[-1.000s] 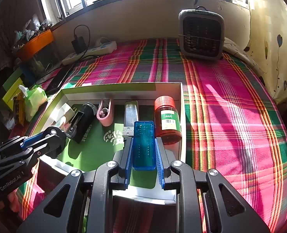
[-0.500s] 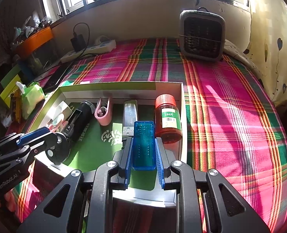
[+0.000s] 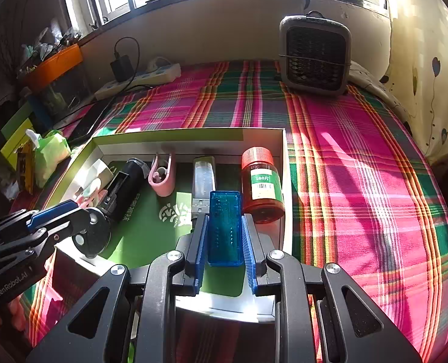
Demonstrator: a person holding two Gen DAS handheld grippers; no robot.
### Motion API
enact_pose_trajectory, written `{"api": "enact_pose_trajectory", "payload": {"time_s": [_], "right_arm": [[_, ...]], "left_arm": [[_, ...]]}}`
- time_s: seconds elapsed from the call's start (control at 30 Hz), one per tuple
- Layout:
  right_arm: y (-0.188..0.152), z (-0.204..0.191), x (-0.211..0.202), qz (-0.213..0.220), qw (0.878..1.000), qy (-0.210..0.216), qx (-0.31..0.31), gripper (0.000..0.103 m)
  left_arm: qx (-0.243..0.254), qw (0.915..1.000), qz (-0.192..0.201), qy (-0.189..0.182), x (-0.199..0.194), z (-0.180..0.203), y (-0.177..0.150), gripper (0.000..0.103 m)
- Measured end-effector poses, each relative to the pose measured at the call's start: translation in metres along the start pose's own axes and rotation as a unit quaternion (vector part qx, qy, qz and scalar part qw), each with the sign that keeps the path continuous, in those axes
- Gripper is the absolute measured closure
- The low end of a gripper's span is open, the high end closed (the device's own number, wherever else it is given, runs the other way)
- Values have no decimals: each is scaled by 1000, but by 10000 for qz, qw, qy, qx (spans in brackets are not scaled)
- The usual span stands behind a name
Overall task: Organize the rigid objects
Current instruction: 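Open left tool to release black gadget while right tool releases blue case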
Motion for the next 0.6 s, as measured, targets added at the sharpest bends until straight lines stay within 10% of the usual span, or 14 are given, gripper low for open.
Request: {"api": "enact_pose_trajectory", "payload": {"time_s": [0.6], "right_arm": [[-2, -2, -8, 123, 9999, 76, 85, 65]], "left_arm": [[8, 10000, 30, -2, -8, 1, -5, 70]]}}
Point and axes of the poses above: each gripper's, at about its wrist camera, not at the fingertips, and x roughly the way its jaws point, z to its right, y to its top, the point moved 5 cm from there along x, roughly the way its jaws point, and after that the axes turned 5 degrees about z, right-handed, at the moved point
